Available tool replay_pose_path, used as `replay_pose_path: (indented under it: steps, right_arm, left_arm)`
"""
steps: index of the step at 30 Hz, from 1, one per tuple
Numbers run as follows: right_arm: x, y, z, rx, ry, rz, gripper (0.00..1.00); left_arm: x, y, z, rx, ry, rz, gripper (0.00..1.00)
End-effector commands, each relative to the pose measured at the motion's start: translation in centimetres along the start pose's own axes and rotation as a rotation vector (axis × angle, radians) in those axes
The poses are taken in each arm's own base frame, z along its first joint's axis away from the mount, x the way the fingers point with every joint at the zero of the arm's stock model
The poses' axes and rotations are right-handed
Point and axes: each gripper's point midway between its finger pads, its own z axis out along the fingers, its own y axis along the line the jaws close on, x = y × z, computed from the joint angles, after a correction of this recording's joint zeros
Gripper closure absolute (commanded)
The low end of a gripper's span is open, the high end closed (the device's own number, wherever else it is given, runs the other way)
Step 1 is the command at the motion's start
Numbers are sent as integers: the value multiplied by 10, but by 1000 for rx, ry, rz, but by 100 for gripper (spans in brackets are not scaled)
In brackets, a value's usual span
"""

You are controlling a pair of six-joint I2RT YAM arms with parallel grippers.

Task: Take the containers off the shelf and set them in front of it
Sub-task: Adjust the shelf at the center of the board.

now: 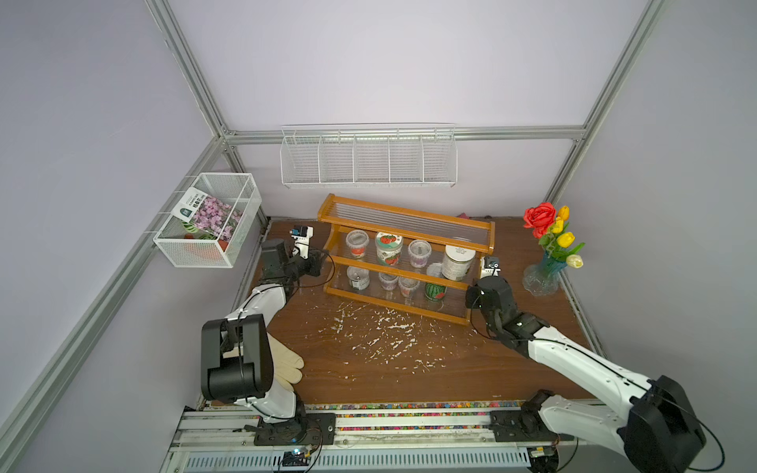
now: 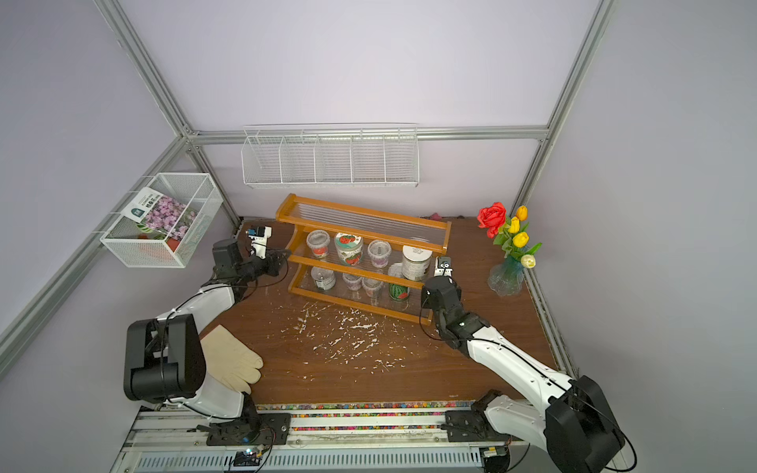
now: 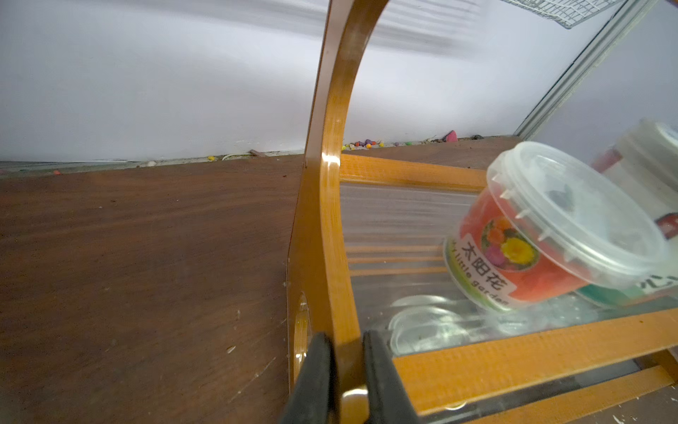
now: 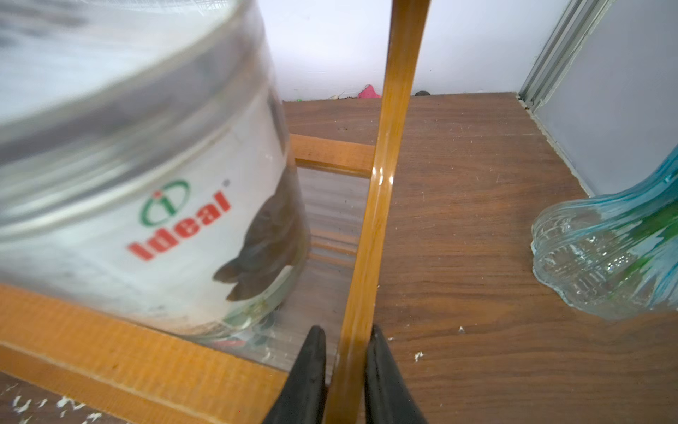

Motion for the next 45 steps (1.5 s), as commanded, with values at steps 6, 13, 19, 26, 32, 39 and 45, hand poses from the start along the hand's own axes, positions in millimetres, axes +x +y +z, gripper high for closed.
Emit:
replay_pose_path:
  steps: [6, 13, 19, 26, 32, 39, 45]
  right_arm:
    - [-22, 15, 18, -189, -53, -145, 100]
    - [-42, 15, 43, -269, -85, -168, 100]
    - [-51, 17, 66, -284, -112, -159, 100]
    - [-53, 17, 77, -280, -109, -145, 100]
    - [-51, 7, 73, -234, -108, -148, 100]
    - [-58, 0, 71, -193, -118, -159, 92]
    - [-72, -7, 60, -158, -149, -163, 79]
  left_arm:
    - [22, -46, -23, 36, -36, -88, 100]
    - [38, -57, -26, -2, -48, -118, 100]
    - [30, -49, -19, -26, -63, -116, 100]
    - [26, -41, -5, -29, -66, -127, 100]
    - [23, -33, 6, -23, -50, -128, 100]
    - [21, -31, 5, -33, -58, -134, 95]
    - [15, -24, -1, -56, -79, -142, 80]
